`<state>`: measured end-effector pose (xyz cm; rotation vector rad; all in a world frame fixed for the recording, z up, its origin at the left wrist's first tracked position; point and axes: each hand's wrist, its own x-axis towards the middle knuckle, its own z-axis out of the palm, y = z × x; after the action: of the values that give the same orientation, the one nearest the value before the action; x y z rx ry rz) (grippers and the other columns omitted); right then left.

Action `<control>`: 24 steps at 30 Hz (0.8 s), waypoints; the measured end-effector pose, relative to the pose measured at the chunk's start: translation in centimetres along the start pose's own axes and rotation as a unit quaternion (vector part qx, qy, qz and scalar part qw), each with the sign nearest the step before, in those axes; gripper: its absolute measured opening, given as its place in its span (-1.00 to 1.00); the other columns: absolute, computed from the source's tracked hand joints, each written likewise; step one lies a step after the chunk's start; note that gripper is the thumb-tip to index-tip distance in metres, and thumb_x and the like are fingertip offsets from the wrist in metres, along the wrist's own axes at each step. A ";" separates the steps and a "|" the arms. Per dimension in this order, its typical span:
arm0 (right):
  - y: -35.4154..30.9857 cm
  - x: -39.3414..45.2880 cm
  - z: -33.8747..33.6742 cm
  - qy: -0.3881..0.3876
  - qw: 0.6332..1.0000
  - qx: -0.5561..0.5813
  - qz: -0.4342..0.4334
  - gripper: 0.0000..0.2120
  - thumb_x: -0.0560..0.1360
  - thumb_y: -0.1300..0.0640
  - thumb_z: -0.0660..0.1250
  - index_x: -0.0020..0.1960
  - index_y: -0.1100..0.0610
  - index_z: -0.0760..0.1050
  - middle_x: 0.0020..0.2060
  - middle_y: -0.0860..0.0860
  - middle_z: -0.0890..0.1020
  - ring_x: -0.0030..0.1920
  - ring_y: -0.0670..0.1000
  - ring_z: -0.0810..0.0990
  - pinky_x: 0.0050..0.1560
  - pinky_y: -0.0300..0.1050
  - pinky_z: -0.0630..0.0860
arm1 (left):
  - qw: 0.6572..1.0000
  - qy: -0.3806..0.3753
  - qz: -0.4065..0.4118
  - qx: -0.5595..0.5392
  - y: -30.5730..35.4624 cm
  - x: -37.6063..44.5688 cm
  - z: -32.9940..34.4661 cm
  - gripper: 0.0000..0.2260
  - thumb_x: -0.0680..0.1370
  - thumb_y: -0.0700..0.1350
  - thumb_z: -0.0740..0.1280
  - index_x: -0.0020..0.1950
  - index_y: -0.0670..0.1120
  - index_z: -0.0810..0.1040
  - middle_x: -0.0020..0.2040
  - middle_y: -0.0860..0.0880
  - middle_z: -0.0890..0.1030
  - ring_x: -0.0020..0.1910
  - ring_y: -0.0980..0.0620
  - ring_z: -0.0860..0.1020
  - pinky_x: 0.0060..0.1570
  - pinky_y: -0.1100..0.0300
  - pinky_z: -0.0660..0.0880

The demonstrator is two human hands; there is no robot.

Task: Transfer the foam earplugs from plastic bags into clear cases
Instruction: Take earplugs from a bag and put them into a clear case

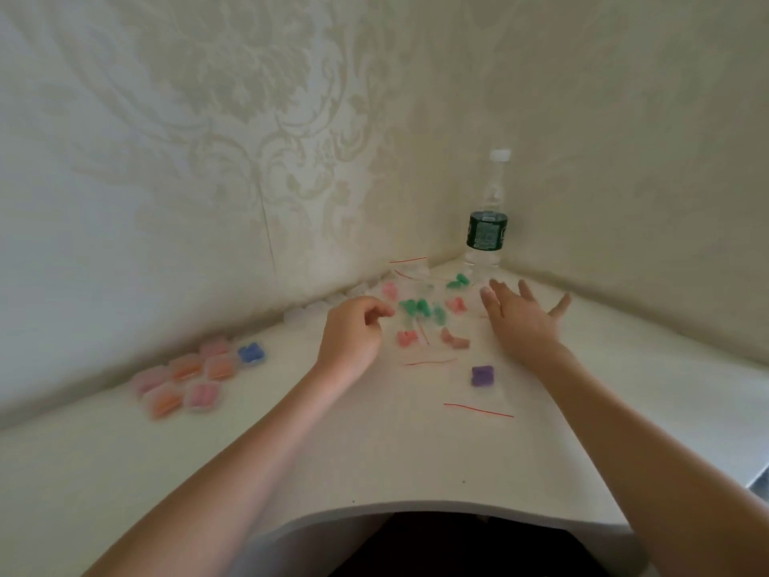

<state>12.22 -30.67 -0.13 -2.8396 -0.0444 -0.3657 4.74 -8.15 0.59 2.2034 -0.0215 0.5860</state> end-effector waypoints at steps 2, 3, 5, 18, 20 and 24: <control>-1.5 -0.4 -0.3 0.060 0.998 0.015 -0.026 -0.53 0.65 -0.09 -0.16 0.48 0.00 0.22 0.40 -0.05 0.42 0.54 -0.03 0.03 0.32 0.45 -0.34 | 0.997 0.031 0.001 0.068 -1.2 0.1 -1.2 -0.65 0.48 -0.39 0.16 0.06 -0.09 0.64 0.10 -0.04 0.64 0.13 0.00 0.55 0.10 0.24 0.41; -2.5 -0.7 -0.4 0.083 0.995 0.024 -0.045 -0.55 0.65 -0.06 -0.15 0.45 -0.01 0.25 0.35 -0.06 0.47 0.54 -0.04 0.04 0.32 0.45 -0.35 | 0.992 0.043 0.005 0.118 -1.9 0.1 -1.8 -0.65 0.49 -0.36 0.17 0.13 -0.09 0.61 0.16 -0.06 0.61 0.19 -0.06 0.52 0.12 0.17 0.41; -5.3 -1.7 -0.6 0.090 0.991 0.028 -0.099 -0.56 0.62 0.00 -0.17 0.38 -0.02 0.32 0.30 -0.08 0.51 0.53 -0.07 0.05 0.33 0.42 -0.36 | 0.971 0.036 0.006 0.238 -3.5 0.0 -2.6 -0.68 0.53 -0.27 0.21 0.27 -0.14 0.51 0.24 -0.14 0.54 0.25 -0.15 0.46 0.16 0.08 0.38; -14.6 -5.6 2.6 -0.084 0.958 0.102 -0.255 -0.64 0.63 0.00 0.12 0.41 -0.09 0.28 0.42 -0.02 0.38 0.52 -0.09 0.08 0.46 0.25 -0.25 | 0.957 -0.037 0.002 0.288 -6.6 -0.6 -4.6 -0.65 0.54 -0.02 0.28 0.20 -0.23 0.41 0.19 -0.21 0.51 0.23 -0.19 0.42 0.19 0.04 0.32; -14.9 -5.3 2.7 -0.102 0.950 0.099 -0.277 -0.60 0.62 0.06 0.14 0.45 -0.06 0.27 0.43 -0.04 0.36 0.51 -0.05 0.14 0.48 0.14 -0.15 | 0.963 -0.020 0.027 0.269 -6.6 -0.9 -4.7 -0.67 0.49 -0.01 0.36 0.09 -0.22 0.45 0.11 -0.19 0.52 0.20 -0.17 0.44 0.28 0.03 0.26; -15.1 -5.4 2.6 -0.122 0.933 0.154 -0.301 -0.64 0.58 0.14 0.21 0.38 0.05 0.42 0.28 0.05 0.54 0.30 0.06 0.45 0.17 -0.19 0.30 | 0.965 -0.051 0.055 0.252 -6.7 -1.7 -4.9 -0.71 0.52 -0.04 0.32 0.15 -0.17 0.48 0.08 -0.15 0.51 0.19 -0.15 0.44 0.27 0.08 0.25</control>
<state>6.68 -15.38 0.12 -2.4783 -0.9464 -0.1020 2.69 -0.44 -2.34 2.7421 -0.0548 0.5849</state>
